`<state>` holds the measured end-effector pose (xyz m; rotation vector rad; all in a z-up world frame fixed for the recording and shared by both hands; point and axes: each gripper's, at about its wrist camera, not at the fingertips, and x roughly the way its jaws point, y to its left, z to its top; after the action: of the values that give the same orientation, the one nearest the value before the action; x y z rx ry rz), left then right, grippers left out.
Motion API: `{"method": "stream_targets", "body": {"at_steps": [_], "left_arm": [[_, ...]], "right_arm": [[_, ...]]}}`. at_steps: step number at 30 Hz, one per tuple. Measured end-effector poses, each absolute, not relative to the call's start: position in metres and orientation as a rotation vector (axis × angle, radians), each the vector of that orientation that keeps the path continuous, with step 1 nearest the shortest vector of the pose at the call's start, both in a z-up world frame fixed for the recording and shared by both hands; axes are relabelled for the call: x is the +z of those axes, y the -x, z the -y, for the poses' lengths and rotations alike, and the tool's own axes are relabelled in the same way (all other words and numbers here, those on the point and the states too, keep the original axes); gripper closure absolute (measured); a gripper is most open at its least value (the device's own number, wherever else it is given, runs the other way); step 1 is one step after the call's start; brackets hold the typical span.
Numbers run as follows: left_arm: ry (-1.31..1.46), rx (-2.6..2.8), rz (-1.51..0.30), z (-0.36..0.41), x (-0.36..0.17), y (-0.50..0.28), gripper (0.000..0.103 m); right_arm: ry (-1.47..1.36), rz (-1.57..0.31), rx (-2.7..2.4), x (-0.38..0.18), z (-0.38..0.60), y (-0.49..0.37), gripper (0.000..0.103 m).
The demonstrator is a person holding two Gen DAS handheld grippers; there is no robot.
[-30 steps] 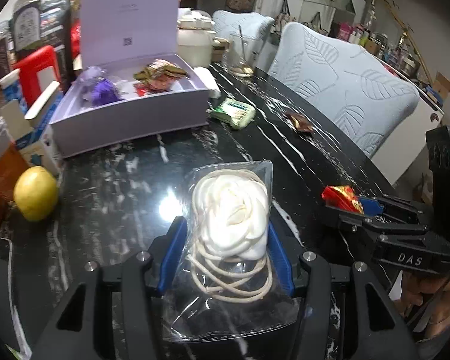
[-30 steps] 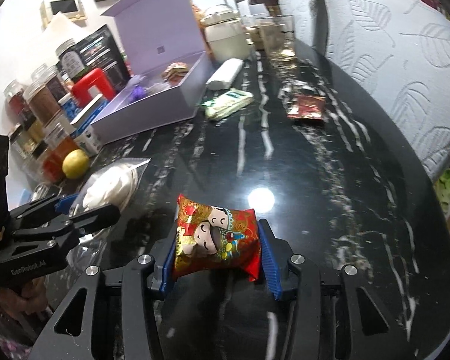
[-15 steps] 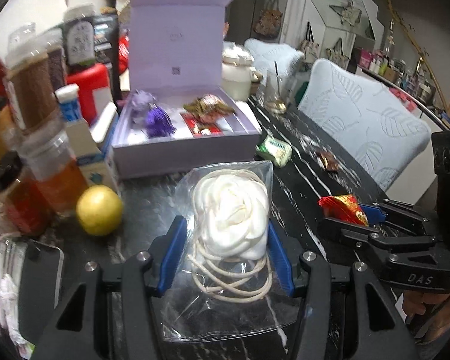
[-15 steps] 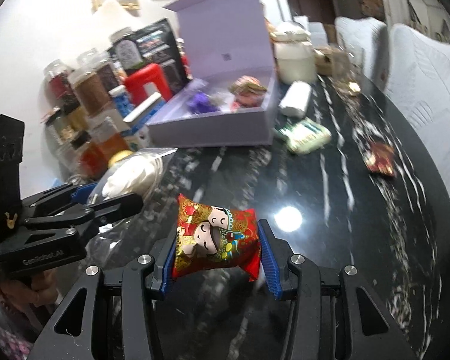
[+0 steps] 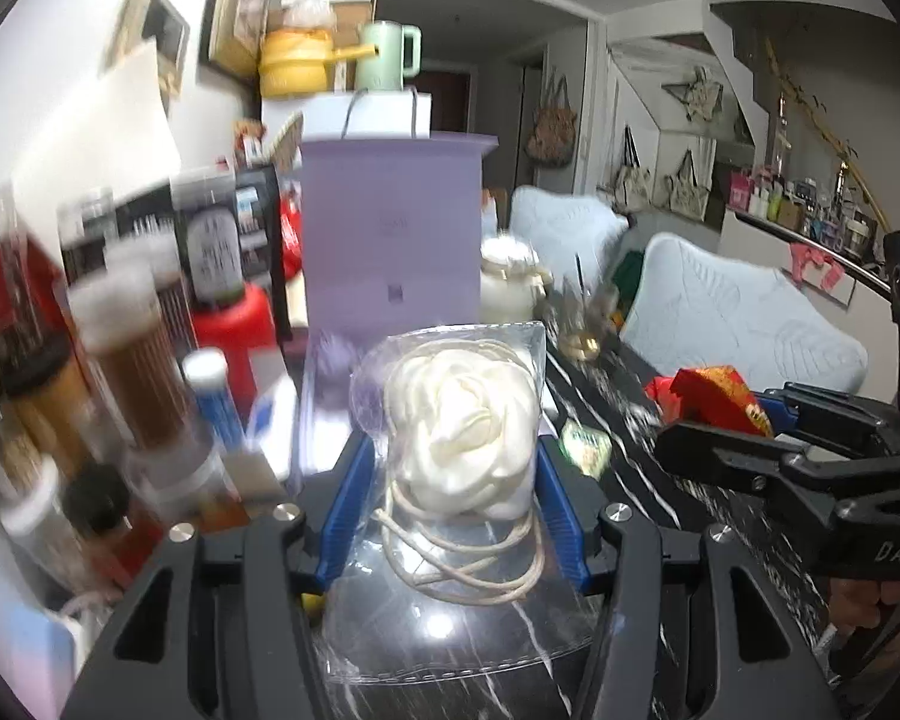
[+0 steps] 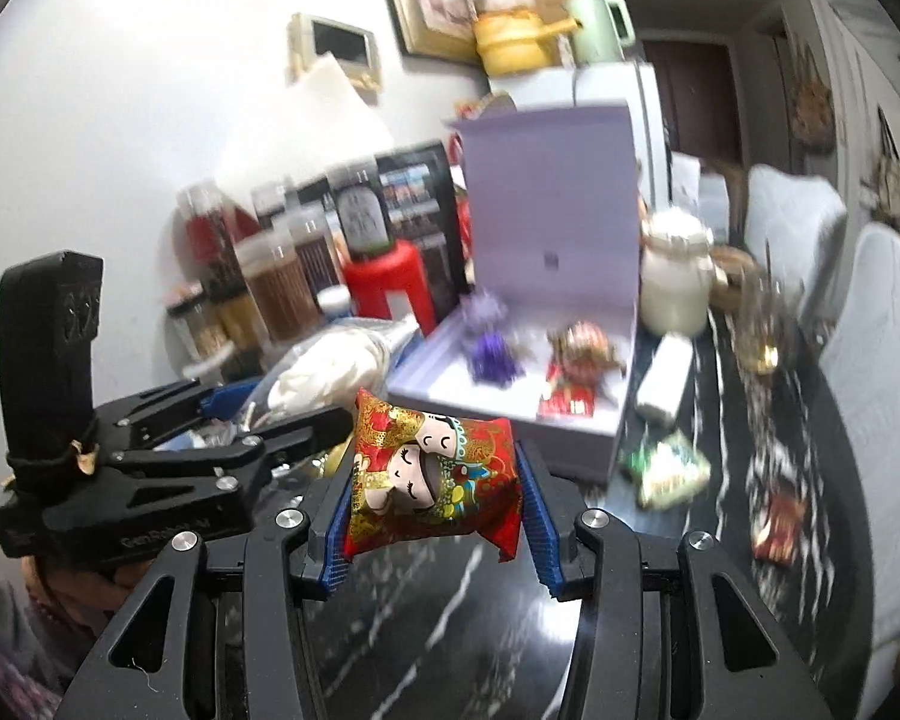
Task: Organize soft objects
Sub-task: 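Carry the cord bag with the left gripper while the right gripper carries the red packet toward the lavender box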
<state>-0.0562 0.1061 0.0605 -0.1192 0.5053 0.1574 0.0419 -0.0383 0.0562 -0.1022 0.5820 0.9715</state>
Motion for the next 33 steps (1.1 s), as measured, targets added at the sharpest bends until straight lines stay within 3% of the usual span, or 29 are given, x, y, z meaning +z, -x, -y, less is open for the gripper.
{"method": "stream_targets", "body": {"at_steps": [14, 24, 33], "left_arm": [[0.092, 0.22, -0.336, -0.142, 0.125, -0.006, 0.049], [0.071, 0.271, -0.325, -0.168, 0.129, -0.066, 0.049], [0.07, 0.313, -0.393, -0.188, 0.1, -0.113, 0.049]], "right_arm": [[0.108, -0.384, 0.981, 0.136, 0.004, -0.09, 0.056], [0.075, -0.373, 0.978, 0.14, -0.027, -0.151, 0.056], [0.033, -0.422, 0.954, 0.123, -0.048, -0.206, 0.056]]}}
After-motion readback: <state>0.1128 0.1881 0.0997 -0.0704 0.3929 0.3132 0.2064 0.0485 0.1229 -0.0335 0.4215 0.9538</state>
